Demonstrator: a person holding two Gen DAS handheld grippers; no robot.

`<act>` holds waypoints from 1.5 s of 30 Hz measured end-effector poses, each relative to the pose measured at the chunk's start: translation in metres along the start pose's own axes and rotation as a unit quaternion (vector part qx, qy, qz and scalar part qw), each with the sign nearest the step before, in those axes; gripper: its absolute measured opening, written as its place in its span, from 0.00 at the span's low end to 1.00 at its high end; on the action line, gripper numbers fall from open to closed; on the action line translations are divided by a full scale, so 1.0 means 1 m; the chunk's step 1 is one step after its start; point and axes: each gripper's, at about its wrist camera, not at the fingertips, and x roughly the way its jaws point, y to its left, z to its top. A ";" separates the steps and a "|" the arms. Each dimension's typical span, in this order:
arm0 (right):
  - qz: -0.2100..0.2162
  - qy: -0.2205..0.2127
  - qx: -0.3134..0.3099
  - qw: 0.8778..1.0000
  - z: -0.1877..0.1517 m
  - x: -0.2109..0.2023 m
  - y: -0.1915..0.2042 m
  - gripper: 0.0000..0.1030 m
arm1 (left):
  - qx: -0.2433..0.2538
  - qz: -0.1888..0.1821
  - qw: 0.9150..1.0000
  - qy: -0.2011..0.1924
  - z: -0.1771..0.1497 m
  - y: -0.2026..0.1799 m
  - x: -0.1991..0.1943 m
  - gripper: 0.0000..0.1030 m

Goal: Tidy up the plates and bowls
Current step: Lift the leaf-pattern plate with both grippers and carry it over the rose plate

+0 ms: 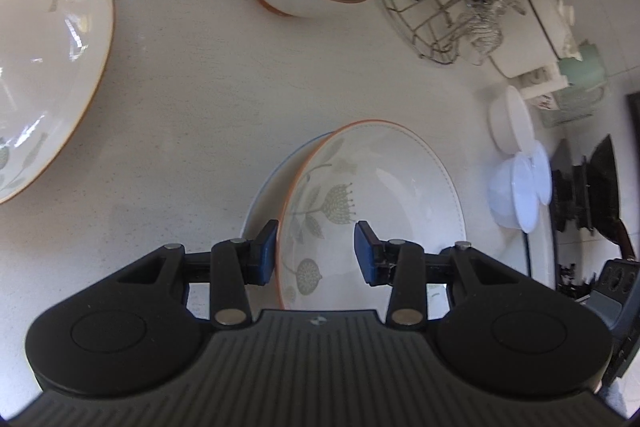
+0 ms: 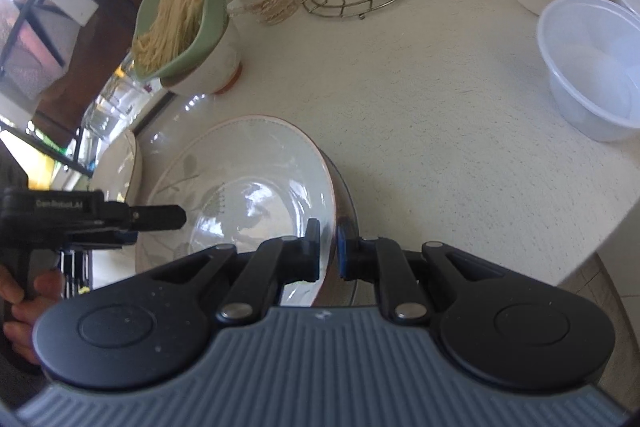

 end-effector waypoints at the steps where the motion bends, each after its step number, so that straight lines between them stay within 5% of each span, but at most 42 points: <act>1: -0.001 0.004 -0.005 1.000 0.000 0.002 0.002 0.11 | 0.001 0.009 1.000 -0.001 -0.001 -0.001 0.001 0.43; 11: 0.012 0.014 -0.006 1.000 -0.002 0.006 -0.001 0.11 | -0.024 0.015 1.000 -0.008 -0.015 0.005 -0.006 0.45; 27: 0.037 0.019 -0.031 0.999 -0.001 0.006 -0.006 0.08 | -0.121 -0.027 0.991 -0.059 -0.059 0.028 -0.047 0.46; 33: 0.031 0.012 -0.050 0.998 0.000 0.007 -0.001 0.09 | -0.127 -0.018 0.988 -0.092 -0.070 0.025 -0.062 0.46; 45: 0.027 -0.073 -0.114 0.990 0.017 -0.039 0.018 0.10 | -0.075 0.041 0.981 -0.174 -0.076 -0.025 -0.108 0.46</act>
